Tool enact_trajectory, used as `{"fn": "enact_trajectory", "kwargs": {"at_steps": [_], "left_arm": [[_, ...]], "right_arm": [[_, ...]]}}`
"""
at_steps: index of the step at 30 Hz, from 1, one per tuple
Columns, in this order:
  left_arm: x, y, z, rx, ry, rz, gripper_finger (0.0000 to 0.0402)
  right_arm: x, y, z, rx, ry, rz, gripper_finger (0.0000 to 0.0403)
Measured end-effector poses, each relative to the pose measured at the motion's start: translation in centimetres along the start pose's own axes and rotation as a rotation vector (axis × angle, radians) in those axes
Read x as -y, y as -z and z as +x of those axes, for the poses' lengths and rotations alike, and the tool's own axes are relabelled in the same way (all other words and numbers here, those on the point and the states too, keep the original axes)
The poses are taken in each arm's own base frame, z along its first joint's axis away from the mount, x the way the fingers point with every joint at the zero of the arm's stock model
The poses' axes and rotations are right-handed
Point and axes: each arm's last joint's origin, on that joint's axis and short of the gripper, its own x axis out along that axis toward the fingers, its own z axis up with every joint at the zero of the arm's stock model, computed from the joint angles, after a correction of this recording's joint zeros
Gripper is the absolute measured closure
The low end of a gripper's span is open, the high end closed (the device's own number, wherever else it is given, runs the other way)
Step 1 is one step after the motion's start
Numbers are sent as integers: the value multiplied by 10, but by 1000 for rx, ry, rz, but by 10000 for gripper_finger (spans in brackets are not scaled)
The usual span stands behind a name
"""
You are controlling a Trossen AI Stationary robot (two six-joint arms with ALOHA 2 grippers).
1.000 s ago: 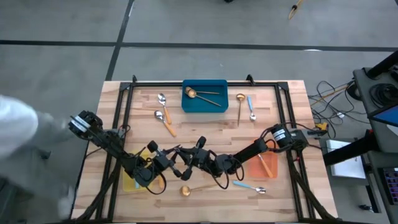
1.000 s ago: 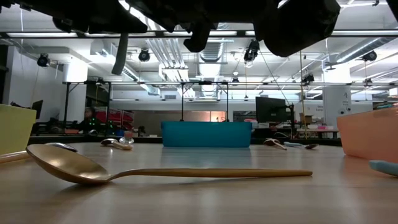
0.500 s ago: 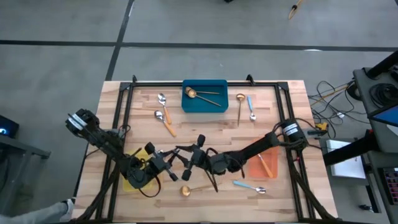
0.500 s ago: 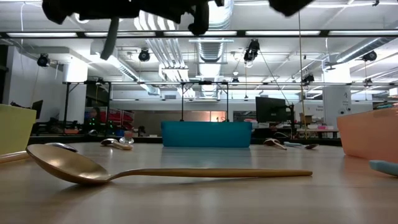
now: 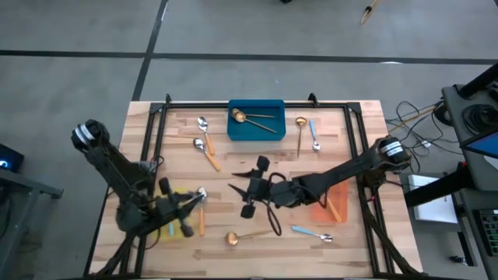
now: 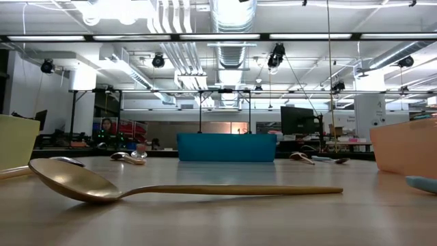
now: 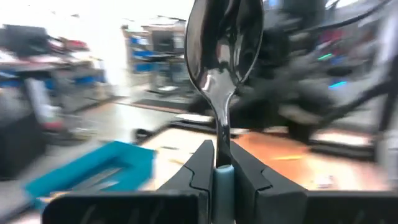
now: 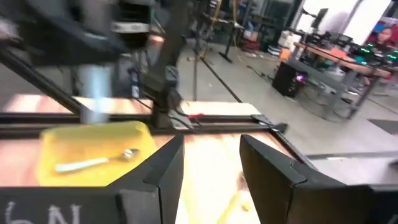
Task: Sort silverware by color (type)
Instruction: Put the blue spoon into the yellow bin
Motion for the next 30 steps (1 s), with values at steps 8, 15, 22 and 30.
{"fn": "enact_trajectory", "kwargs": {"at_steps": [8,15,22,30], "left_arm": [[-8,28,-48,-130,324,-581,392],[-19,56,-63,-253,345,-936,388],[-40,80,-59,-286,313,-1054,392],[-63,82,-48,-259,280,-1032,392]], "right_arm": [[19,-3,-2,-60,23,-39,261],[23,0,2,-72,37,-38,264],[24,0,3,-75,40,-50,264],[28,1,6,-79,51,-53,264]]}}
